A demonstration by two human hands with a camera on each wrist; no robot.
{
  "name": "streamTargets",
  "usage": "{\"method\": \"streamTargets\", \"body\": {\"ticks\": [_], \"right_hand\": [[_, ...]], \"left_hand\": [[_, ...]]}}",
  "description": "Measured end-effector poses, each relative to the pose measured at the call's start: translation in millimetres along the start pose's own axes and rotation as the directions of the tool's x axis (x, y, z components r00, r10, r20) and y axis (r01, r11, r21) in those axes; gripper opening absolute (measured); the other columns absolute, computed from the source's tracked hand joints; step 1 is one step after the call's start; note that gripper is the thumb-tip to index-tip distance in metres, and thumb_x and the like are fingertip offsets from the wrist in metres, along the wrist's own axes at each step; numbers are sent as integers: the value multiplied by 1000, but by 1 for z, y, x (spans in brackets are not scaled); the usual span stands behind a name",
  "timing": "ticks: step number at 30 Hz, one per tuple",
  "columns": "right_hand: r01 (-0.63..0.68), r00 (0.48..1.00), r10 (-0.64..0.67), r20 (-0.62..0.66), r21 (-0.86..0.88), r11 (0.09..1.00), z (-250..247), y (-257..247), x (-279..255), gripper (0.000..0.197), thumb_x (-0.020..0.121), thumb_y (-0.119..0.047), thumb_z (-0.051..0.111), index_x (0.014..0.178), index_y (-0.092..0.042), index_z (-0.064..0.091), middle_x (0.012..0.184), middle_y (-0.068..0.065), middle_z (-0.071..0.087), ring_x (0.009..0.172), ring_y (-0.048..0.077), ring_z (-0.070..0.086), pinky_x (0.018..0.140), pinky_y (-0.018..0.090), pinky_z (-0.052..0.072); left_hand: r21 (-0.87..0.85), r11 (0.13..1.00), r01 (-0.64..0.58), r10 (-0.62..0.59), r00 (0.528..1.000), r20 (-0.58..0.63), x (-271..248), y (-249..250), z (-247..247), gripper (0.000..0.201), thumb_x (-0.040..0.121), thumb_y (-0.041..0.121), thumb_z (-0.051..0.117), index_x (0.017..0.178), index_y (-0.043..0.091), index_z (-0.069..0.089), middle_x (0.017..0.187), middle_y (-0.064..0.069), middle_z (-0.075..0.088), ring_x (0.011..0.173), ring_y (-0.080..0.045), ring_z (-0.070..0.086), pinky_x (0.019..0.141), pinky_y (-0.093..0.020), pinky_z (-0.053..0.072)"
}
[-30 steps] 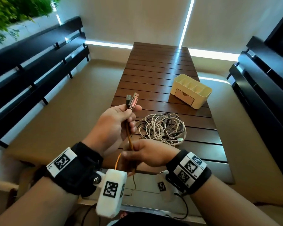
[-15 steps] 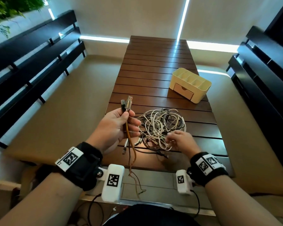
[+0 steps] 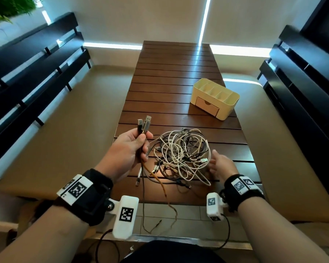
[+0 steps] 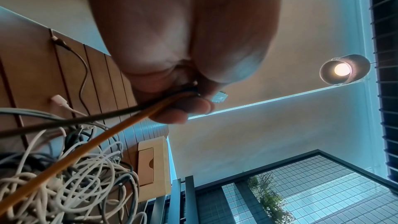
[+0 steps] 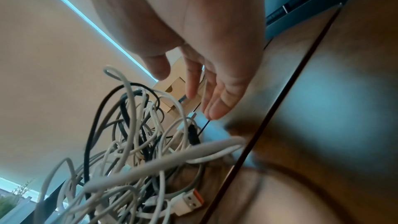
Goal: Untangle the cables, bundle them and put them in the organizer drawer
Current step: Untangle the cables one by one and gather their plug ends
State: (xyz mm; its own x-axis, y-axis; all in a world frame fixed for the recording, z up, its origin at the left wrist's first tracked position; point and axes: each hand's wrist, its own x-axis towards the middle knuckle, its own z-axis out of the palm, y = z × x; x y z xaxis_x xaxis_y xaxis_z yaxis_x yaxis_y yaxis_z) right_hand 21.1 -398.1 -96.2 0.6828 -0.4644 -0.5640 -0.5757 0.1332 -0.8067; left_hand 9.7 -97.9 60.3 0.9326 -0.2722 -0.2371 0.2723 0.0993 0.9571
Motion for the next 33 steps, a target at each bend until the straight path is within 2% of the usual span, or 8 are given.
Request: {"method": "streamTargets", "body": {"ticks": [5,10,14,18,22,26,29,33], "right_hand": [[-69,994,70,89,-17,997,15,5,-1,26,99,-29,60,88,-6,66,73,8,64,56,14,53,47,23,42],[61,977,-79,198,95,994,29,-11,-7,8,96,-10,64,90,-5,66,85,17,70,66,23,62,61,32,53],[196,921,-199,335,43,980,51,-39,-29,4,91,-9,70,88,-7,68,83,9,70,73,21,62,74,35,55],[382,914,-345,213,-164,910,47,-58,-40,9,84,-22,79,78,-17,75,91,2,72,83,16,68,78,31,56],[452,891,-451,54,-3,892,33,-83,-58,8,90,-22,72,85,-18,74,98,6,73,88,20,69,71,28,55],[495,861,-508,16,193,847,30,-112,-77,8,102,-19,54,95,-15,57,99,7,74,86,19,72,74,34,58],[493,868,-495,26,71,867,34,-112,-77,10,104,-21,50,97,-15,51,90,9,75,81,24,72,76,41,58],[533,846,-533,27,-83,842,38,-111,-78,21,93,-32,69,90,-17,54,80,6,69,70,18,63,74,45,56]], "left_hand": [[5,1000,6,-6,1000,-6,4,-1,1,27,108,11,33,101,7,59,62,1,49,51,-11,43,56,-26,44],[9,1000,-6,6,1000,-13,10,0,0,27,108,10,33,100,7,58,61,1,49,51,-11,42,55,-26,43],[11,1000,-13,14,1000,-15,13,2,1,26,108,10,33,101,5,58,61,1,49,51,-11,42,54,-25,44],[15,1000,-23,23,1000,-19,13,3,-2,25,108,9,34,102,4,58,62,0,49,51,-12,43,56,-26,43],[-10,999,-32,31,999,-44,15,0,-11,26,108,12,34,102,7,59,64,0,51,53,-12,46,56,-27,46],[-35,999,-38,36,997,-62,18,0,-10,27,108,12,33,100,8,58,64,0,54,53,-14,49,57,-28,47],[-64,997,-37,33,997,-67,19,2,-5,27,108,12,32,99,8,57,63,-2,55,54,-17,51,58,-30,48],[-69,997,-45,41,998,-50,23,-1,0,25,108,11,33,103,5,56,61,2,44,51,-12,41,55,-29,40]]}}
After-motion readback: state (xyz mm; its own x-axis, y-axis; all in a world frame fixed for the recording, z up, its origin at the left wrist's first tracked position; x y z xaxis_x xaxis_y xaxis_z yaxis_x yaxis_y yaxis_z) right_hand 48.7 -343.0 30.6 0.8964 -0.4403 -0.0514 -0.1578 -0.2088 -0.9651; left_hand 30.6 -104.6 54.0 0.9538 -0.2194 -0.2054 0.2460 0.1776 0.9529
